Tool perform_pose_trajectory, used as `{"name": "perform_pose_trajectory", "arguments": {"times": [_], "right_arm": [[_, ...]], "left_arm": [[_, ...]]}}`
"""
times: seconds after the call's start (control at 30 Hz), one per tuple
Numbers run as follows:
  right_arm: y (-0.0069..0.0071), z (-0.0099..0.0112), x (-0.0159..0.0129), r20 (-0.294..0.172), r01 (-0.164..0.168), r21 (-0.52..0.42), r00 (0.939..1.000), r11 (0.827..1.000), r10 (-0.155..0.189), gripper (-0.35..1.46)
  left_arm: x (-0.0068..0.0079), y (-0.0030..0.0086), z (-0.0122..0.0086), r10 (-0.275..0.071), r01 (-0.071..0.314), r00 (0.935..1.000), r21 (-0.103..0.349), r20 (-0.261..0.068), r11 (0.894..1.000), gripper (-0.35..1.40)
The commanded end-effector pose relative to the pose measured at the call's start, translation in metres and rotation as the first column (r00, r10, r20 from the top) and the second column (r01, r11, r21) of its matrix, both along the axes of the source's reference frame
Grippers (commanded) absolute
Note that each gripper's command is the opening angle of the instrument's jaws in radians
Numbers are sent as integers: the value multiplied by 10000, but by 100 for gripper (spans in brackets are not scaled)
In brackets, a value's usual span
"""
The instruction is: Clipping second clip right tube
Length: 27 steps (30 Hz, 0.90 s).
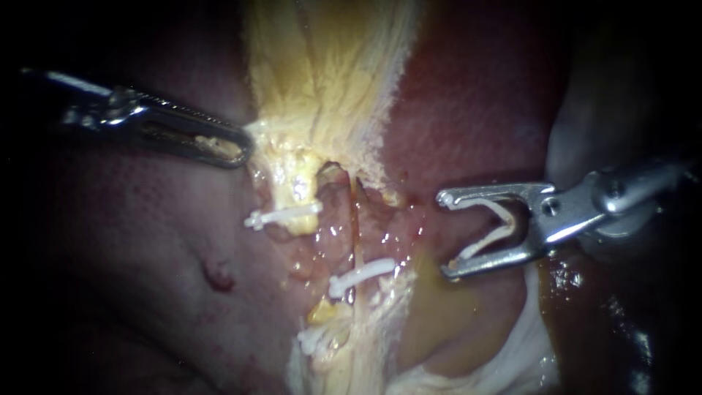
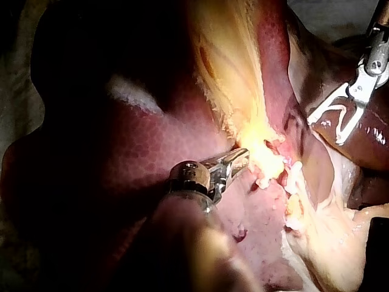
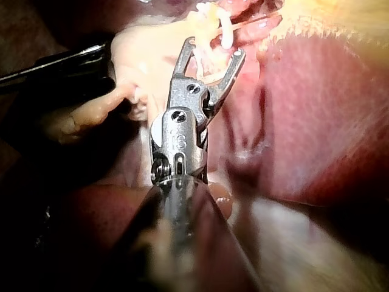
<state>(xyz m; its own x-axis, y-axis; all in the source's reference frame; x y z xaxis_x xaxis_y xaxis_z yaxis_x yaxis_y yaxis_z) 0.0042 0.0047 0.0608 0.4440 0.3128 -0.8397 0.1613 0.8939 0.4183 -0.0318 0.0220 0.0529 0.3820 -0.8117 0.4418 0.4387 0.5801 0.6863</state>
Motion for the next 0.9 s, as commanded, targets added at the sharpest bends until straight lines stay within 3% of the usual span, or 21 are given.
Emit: {"name": "perform_pose_trajectory", "arguments": {"times": [0.03,0.43,0.67,0.9], "right_arm": [[-2,2,3,-27,34,66,10000,10000,-34,50],[-21,40,49,111,9,1658,9999,9862,-28,49],[-22,68,67,470,-363,2818,9986,9588,240,49],[-17,84,69,616,-570,3319,9974,9416,386,49]], "left_arm": [[-1,-1,0,-8,8,10000,-6,-6,10000,-35],[-2,-2,1,-18,18,10000,-14,-14,10000,-35],[-2,-2,1,-19,19,10000,-15,-15,10000,-35],[-2,-2,1,-20,20,10000,-17,-17,10000,-35]]}}
